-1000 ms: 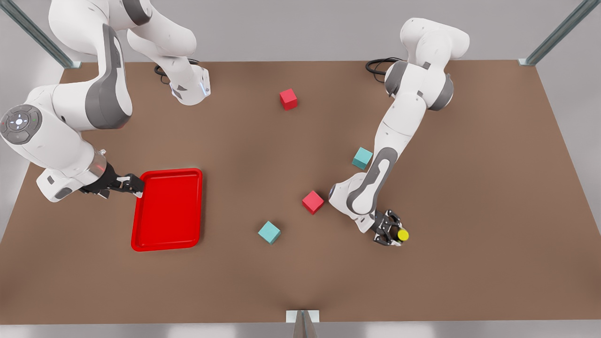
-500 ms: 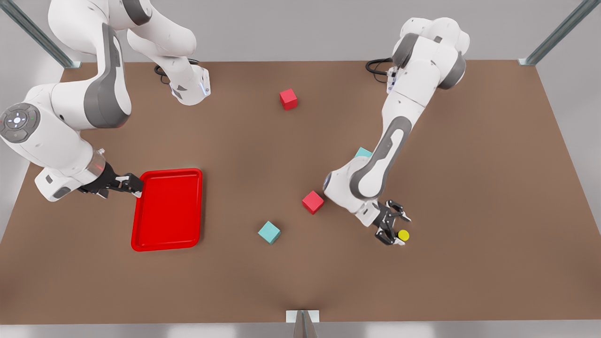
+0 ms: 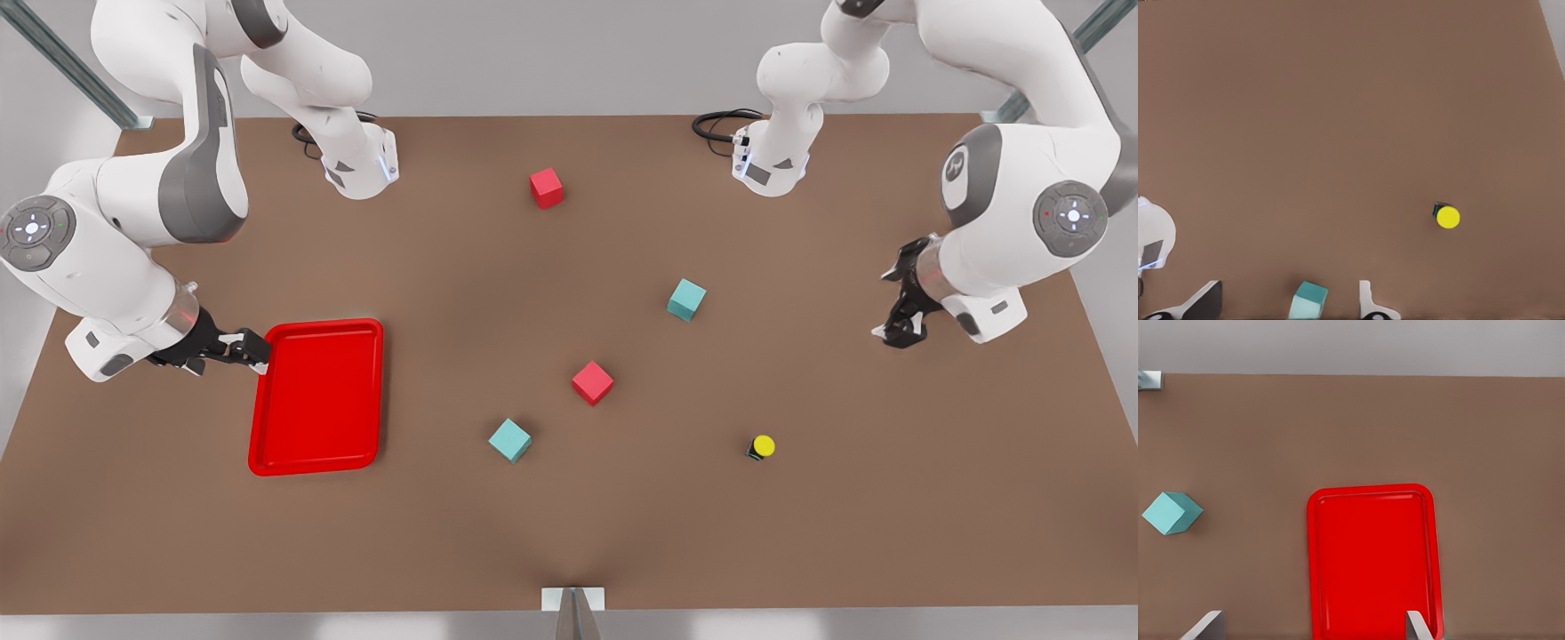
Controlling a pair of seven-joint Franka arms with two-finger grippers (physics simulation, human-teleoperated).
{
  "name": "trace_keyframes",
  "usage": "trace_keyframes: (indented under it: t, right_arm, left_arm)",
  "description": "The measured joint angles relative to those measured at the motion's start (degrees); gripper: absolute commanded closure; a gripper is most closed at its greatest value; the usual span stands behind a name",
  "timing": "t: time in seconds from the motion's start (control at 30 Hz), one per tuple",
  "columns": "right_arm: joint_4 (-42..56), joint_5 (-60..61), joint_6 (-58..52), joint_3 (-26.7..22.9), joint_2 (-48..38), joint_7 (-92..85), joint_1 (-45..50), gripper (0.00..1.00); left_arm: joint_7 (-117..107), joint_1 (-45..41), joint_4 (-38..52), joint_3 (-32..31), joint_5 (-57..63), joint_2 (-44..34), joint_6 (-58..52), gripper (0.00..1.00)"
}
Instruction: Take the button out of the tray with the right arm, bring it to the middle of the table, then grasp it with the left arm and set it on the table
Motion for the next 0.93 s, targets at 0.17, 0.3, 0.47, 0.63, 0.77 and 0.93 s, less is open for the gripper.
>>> trace_keyframes:
  t: [0.17,0.3,0.47,0.63,0.77,0.93]
  right_arm:
    - [0.0,-0.1,-0.1,0.0,0.0,0.0,0.1,0.0]
    - [0.1,-0.2,-0.1,0.0,0.0,-0.1,0.0,0.0]
    - [0.1,-0.2,-0.1,0.0,0.0,-0.1,0.1,0.0]
    - [0.1,-0.2,-0.1,0.1,0.0,-0.1,0.1,0.0]
    - [0.2,-0.2,-0.1,0.1,0.0,-0.1,0.1,0.0]
    - [0.1,-0.3,-0.1,0.1,0.0,-0.1,0.1,0.0]
  left_arm:
    - [17.5,0.7,1.0,-0.1,-2.9,1.9,1.9,0.0]
    - [28.3,0.2,2.1,-0.1,-3.6,2.8,3.2,0.0]
    - [38.9,0.2,3.7,-0.2,-3.7,3.4,3.8,0.0]
    - [46.7,-0.3,3.8,-0.2,-3.7,3.5,4.1,0.0]
    - [51.5,-0.3,3.8,-0.3,-3.7,4.1,4.3,0.0]
    - [55.8,-1.2,3.8,-0.4,-3.7,4.1,4.3,0.0]
